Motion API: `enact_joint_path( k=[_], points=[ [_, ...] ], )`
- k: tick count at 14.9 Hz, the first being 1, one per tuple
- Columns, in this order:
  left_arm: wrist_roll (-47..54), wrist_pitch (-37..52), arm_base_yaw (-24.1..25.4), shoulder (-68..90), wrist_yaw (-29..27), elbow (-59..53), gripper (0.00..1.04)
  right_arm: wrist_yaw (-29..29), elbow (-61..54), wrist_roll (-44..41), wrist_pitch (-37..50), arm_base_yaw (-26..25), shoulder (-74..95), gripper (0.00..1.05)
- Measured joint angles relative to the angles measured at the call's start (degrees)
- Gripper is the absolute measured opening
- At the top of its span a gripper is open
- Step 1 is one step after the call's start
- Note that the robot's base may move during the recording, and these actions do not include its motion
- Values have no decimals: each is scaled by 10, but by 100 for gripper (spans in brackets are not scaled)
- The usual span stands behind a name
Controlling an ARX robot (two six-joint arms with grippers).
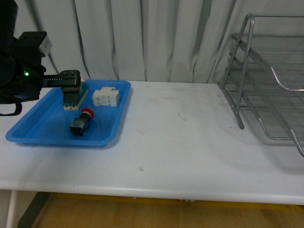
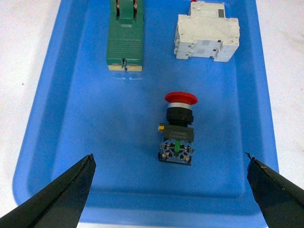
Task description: Place button on rack with both arms
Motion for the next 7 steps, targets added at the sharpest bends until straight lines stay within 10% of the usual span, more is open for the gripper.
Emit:
enact_joint_path(
  k=[7],
  points=[
    [0, -79, -20, 155, -1, 162, 98, 0, 0, 0, 0, 0, 0, 98]
  ],
)
